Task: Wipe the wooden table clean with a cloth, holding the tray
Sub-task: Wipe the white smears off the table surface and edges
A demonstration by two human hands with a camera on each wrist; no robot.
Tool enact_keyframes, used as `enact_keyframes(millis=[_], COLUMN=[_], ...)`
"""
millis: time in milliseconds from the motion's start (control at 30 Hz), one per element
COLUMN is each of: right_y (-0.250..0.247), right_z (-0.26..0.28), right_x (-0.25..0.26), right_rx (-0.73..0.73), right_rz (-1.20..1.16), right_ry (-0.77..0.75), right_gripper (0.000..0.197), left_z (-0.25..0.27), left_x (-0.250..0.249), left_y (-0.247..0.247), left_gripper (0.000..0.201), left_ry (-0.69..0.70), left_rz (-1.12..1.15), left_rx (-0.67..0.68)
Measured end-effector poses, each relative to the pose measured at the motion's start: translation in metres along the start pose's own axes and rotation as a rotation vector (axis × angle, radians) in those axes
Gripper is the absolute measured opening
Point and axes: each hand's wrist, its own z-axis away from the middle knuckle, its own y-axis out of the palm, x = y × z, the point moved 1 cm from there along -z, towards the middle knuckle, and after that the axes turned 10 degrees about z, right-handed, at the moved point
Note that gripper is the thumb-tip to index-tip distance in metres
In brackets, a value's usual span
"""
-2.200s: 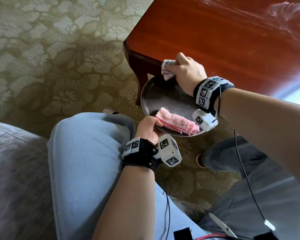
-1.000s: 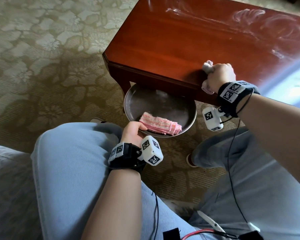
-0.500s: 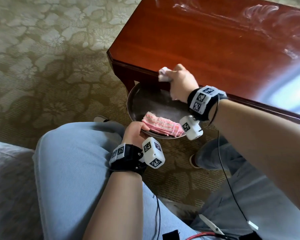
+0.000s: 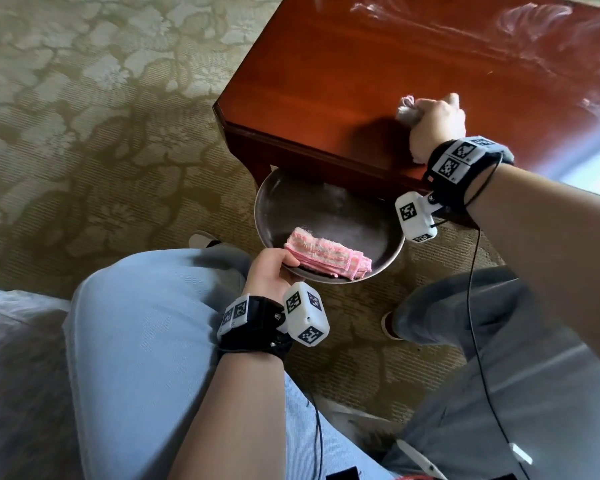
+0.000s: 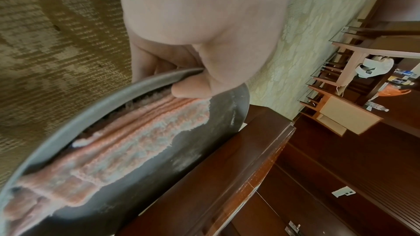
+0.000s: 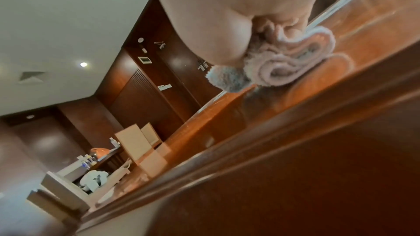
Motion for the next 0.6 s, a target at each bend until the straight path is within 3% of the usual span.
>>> enact_keyframes(millis=[133,267,367,433,533,600], right_y=[0.003,-0.002,0.005,0.009,0.026,0.030], right_z=[-0.012,-0.016,-0.018,-0.008,0.008,0.019], right_x=[0.016,0.039,0.065,0.082,0.096,0.090], right_rx=[0.102,0.127,0.151,0.184,0.177,0.123], right_rz=[0.173,0.167,0.120,0.057,-0.030,0.075], right_ry=[-0.029,-0.117,-0.232,-0.358,-0.610,-0.779], right_gripper=[0.045,0.046,0.050,0.044,0.026,0.008], left_z=[-0.003,-0.010,-0.017,-0.017,-0.022,-0.032], left_x=[-0.002,-0.002,0.000,-0.001,-0.002,-0.001], left_y=[0.000,-0.001,0.000,-0.001,-0.006,-0.010], left_gripper=[0.056,0.069,0.054,0.054,0.082,0.090], left_ry=[-0.018,0.041,0.082,0.081,0.027,0.018], left_rz=[0.085,0.121,0.148,0.138,0.097,0.094], left_rx=[0.035,0.026,0.005,0.013,0.114,0.130])
